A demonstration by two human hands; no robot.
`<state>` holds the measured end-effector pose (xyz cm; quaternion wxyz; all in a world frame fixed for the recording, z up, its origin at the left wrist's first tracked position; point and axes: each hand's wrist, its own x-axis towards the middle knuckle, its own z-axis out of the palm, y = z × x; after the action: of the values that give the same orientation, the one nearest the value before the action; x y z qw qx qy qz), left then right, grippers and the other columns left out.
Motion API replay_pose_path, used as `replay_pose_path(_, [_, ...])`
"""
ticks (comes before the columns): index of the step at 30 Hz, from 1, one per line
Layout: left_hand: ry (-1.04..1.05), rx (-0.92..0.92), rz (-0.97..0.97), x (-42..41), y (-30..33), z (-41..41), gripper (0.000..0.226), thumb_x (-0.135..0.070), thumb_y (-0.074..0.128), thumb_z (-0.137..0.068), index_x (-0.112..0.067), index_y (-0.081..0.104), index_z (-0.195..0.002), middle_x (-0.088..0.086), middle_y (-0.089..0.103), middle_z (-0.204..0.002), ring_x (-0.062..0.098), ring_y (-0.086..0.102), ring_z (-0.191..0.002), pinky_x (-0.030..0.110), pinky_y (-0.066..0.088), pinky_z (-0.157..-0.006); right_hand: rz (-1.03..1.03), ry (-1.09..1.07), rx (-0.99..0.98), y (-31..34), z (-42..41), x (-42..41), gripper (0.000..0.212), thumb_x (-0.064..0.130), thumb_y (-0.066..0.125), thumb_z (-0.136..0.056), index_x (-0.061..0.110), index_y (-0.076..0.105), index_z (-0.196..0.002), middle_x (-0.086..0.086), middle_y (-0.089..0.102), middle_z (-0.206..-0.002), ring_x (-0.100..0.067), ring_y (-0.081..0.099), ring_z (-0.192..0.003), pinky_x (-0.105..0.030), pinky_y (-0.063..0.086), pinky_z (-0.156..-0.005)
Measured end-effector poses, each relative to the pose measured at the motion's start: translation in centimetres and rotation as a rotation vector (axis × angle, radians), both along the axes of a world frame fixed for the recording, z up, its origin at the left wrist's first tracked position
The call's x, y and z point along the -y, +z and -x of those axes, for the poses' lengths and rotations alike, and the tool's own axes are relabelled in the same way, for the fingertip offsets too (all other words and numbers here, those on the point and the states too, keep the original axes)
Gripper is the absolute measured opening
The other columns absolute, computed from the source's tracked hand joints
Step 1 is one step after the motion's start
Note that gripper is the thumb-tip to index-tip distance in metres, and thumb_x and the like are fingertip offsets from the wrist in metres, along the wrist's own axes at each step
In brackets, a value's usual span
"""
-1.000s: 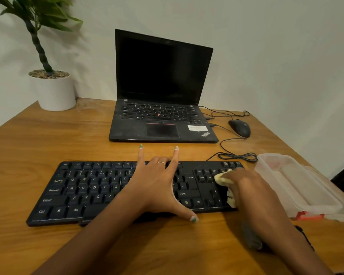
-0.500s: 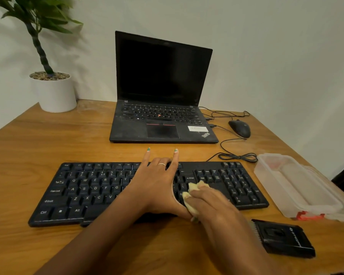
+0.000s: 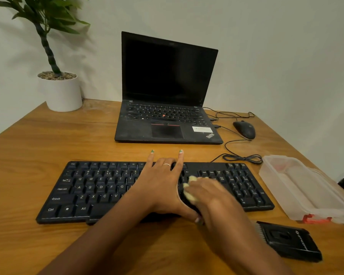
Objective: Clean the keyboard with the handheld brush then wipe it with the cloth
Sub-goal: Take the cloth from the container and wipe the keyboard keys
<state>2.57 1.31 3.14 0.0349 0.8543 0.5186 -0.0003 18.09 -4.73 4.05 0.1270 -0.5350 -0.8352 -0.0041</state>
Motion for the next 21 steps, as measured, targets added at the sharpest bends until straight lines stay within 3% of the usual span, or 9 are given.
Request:
replay_pose_path(2, [-0.001, -0.003, 0.014, -0.1, -0.1, 0.1, 0.141, -0.091, 0.050, -0.058, -0.014, -0.028, -0.147, 0.003, 0.009, -0.159, 0.019, 0.006, -0.146, 0.055, -0.010, -0.115, 0.031, 0.044, -0.031, 0.0, 0.8, 0.5, 0.043, 0.020, 0.067, -0.071, 0.029, 0.064, -0.112, 0.016, 0.061, -0.114, -0.007, 0.057, -0.110, -0.022, 0.036, -0.099])
replay_pose_path(3, [0.000, 0.001, 0.034, -0.2, 0.0, 0.2, 0.142, -0.091, 0.051, -0.057, -0.016, -0.030, -0.146, 0.003, 0.005, -0.160, 0.020, 0.002, -0.147, 0.057, -0.012, -0.114, 0.063, 0.036, -0.063, 0.0, 0.6, 0.3, 0.043, 0.016, 0.066, -0.076, 0.029, 0.062, -0.117, 0.016, 0.059, -0.117, -0.007, 0.054, -0.114, -0.025, 0.037, -0.101])
replay_pose_path(6, [0.026, 0.006, 0.138, -0.4, 0.4, 1.6, 0.144, -0.091, 0.055, -0.053, -0.024, -0.035, -0.142, 0.003, -0.017, -0.160, 0.022, -0.017, -0.146, 0.059, -0.019, -0.111, 0.038, -0.091, -0.137, 0.2, -1.0, -0.7, 0.042, 0.017, 0.053, -0.094, 0.033, 0.047, -0.132, 0.016, 0.047, -0.134, -0.003, 0.038, -0.125, -0.016, 0.025, -0.102])
replay_pose_path(9, [0.090, 0.009, 0.178, 0.0, 0.7, 4.0, 0.144, -0.091, 0.056, -0.050, -0.028, -0.035, -0.142, -0.002, -0.026, -0.157, 0.017, -0.027, -0.141, 0.057, -0.025, -0.108, 0.029, -0.152, -0.139, -0.3, -0.6, -0.8, 0.042, 0.011, 0.053, -0.094, 0.030, 0.050, -0.131, 0.012, 0.051, -0.132, -0.007, 0.041, -0.123, -0.021, 0.030, -0.102])
replay_pose_path(11, [0.133, 0.005, 0.150, 0.9, 0.7, 5.8, 0.140, -0.098, 0.044, -0.047, -0.030, -0.035, -0.141, -0.008, -0.028, -0.155, 0.011, -0.029, -0.137, 0.053, -0.029, -0.106, 0.037, -0.159, -0.143, -0.3, -0.4, -0.4, 0.044, 0.009, 0.055, -0.092, 0.028, 0.051, -0.131, 0.010, 0.053, -0.131, -0.008, 0.043, -0.121, -0.024, 0.033, -0.103])
replay_pose_path(15, [0.316, 0.140, -0.059, 4.2, 0.3, 10.3, 0.120, -0.102, -0.010, -0.041, -0.037, -0.022, -0.140, -0.015, -0.020, -0.153, 0.006, -0.013, -0.142, 0.047, -0.024, -0.109, 0.009, -0.174, -0.170, -0.2, -0.2, -0.1, 0.041, 0.011, 0.053, -0.093, 0.029, 0.051, -0.130, 0.012, 0.053, -0.129, -0.007, 0.043, -0.120, -0.023, 0.035, -0.099])
replay_pose_path(18, [0.525, 0.335, -0.251, 6.5, -1.0, 13.2, 0.106, -0.095, -0.008, -0.061, -0.035, 0.005, -0.147, -0.007, 0.001, -0.158, 0.014, 0.005, -0.146, 0.049, -0.013, -0.114, 0.010, -0.234, -0.165, 0.0, 0.6, 0.1, 0.037, 0.015, 0.050, -0.095, 0.028, 0.050, -0.130, 0.010, 0.052, -0.131, -0.010, 0.043, -0.122, -0.027, 0.035, -0.101])
replay_pose_path(21, [0.723, 0.463, -0.287, 8.2, -2.6, 14.2, 0.102, -0.090, 0.003, -0.070, -0.030, 0.020, -0.151, 0.003, 0.011, -0.158, 0.027, 0.016, -0.145, 0.050, -0.005, -0.116, -0.008, -0.270, -0.177, -0.6, 1.6, 0.4, 0.036, 0.016, 0.045, -0.098, 0.026, 0.048, -0.132, 0.008, 0.049, -0.135, -0.013, 0.039, -0.129, -0.030, 0.026, -0.110])
